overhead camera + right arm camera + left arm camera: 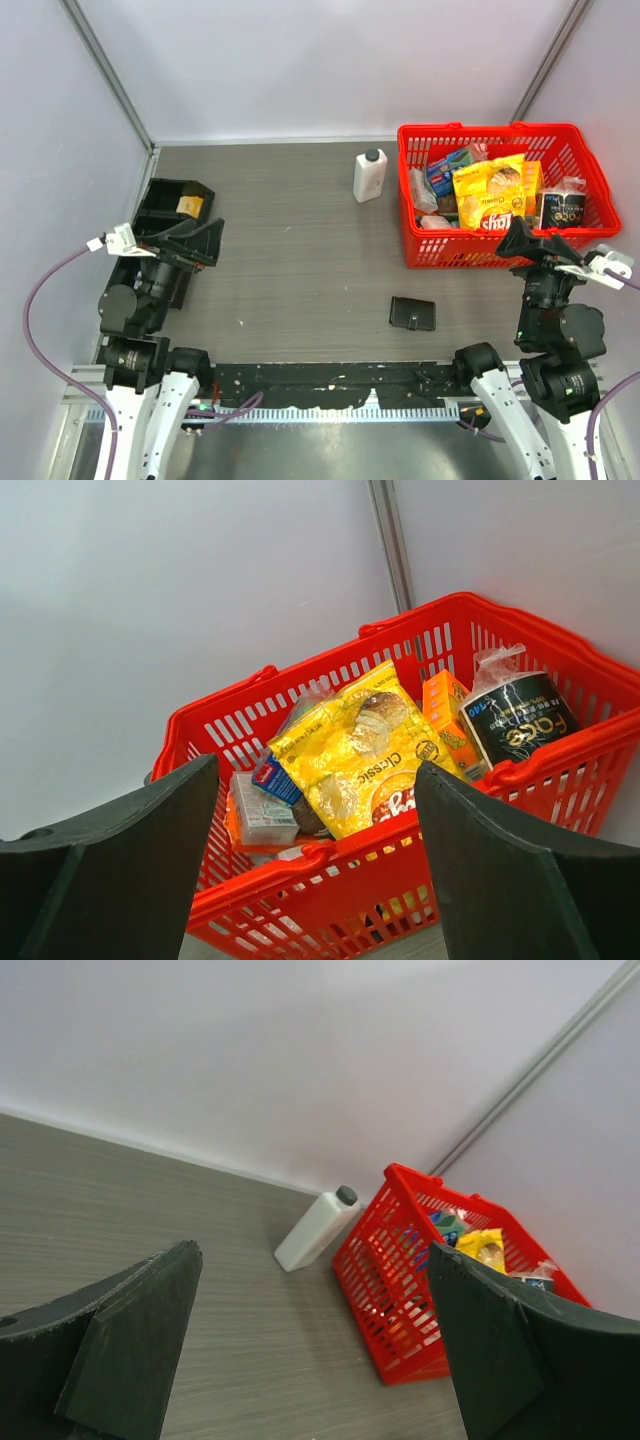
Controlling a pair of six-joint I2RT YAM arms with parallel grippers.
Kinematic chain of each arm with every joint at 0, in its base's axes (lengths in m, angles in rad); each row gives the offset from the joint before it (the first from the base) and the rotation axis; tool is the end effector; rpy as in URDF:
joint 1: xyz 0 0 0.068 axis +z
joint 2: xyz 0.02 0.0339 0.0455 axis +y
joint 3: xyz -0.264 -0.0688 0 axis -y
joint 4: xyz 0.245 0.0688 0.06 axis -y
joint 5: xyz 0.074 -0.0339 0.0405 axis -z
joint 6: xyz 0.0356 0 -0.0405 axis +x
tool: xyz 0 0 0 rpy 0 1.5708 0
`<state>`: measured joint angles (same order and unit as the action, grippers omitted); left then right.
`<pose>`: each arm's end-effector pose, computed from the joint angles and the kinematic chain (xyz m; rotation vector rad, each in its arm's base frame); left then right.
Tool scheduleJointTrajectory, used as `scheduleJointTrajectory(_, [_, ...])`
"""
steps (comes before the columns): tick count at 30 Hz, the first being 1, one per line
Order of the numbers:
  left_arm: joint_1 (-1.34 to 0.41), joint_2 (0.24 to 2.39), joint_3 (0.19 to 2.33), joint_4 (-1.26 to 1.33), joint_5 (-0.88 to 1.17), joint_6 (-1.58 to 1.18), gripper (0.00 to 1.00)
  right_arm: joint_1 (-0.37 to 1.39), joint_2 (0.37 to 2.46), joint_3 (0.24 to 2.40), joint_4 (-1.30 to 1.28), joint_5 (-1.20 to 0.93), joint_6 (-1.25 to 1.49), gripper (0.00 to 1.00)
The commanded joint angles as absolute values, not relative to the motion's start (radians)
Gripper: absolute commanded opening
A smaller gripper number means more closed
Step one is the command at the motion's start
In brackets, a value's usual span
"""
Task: Take the credit cards out of the card holder
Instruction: Move the card holder to the center of the board.
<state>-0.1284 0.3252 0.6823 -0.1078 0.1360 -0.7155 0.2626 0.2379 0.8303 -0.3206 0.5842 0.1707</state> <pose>0.0830 -0.0156 0.3667 -0.2801 1.3393 -0.8029 0.0370 -0.0104 0.3901 0.4372 1.2719 -0.0133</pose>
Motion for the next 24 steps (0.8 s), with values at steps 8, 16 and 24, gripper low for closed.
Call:
scheduleJointTrajectory(8, [-0.127,0.305,0.653,-0.213,-0.043,-0.509,1.0,0.265,0.242,0.885,-0.4,0.39,0.225,0.84])
scheduleJointTrajectory(16, [-0.127,0.285,0.594,-0.244,-0.058,-0.485,1.0,0.267,0.321,0.913,-0.627,0.414,0.435,0.85])
scheduleJointTrajectory(24, [-0.129,0.272,0.499,-0.216,-0.046,-0.514,1.0,0.267,0.393,0.942,-0.892,0.436,0.675,0.84])
